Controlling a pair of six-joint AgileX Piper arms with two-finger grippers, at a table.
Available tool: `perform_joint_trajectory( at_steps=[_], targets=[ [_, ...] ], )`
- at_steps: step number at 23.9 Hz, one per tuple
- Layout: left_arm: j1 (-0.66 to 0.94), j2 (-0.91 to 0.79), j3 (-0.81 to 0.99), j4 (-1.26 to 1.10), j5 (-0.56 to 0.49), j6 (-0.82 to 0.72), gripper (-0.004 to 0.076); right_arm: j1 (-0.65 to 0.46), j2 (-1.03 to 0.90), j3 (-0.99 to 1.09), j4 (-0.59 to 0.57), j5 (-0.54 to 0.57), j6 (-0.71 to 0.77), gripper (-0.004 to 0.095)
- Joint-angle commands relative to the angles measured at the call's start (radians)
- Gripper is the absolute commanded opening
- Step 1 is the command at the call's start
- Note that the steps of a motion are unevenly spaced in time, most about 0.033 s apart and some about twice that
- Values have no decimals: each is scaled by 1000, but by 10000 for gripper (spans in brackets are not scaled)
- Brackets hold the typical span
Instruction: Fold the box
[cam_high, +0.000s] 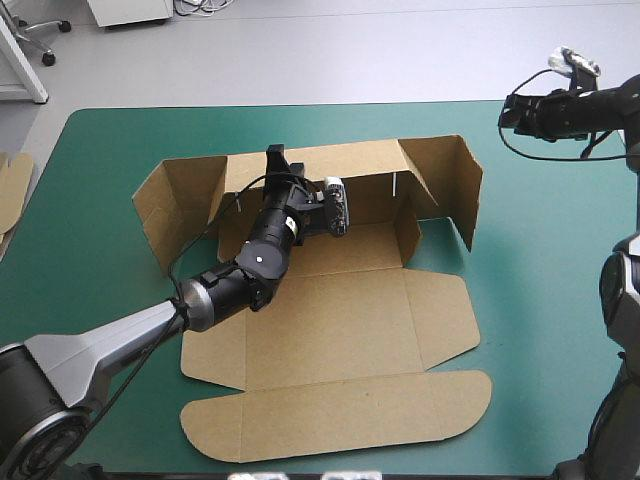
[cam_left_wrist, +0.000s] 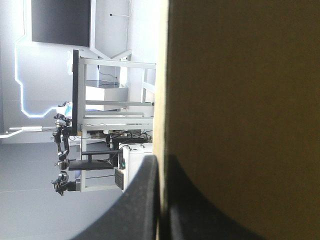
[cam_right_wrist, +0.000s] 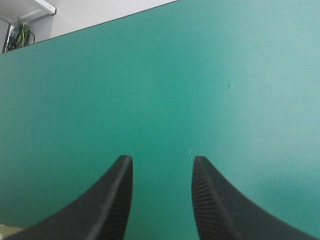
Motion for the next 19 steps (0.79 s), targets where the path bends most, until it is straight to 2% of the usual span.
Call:
perform_joint_trajectory(
  at_steps=[1,6,12,19],
  targets=[
    [0,-44,-33,38,21,-28,-14,36,-29,-46,48,-33,-23,353],
    [0,-44,-33,38,23,-28,-14,83,-4,-46,45,0,-41,353],
    [0,-44,-33,38,23,-28,-14,125,-11,-46,66,167,-87,347],
    [0,-44,-33,38,21,-28,-14,132,-101,3,75,167,-98,309]
  ],
)
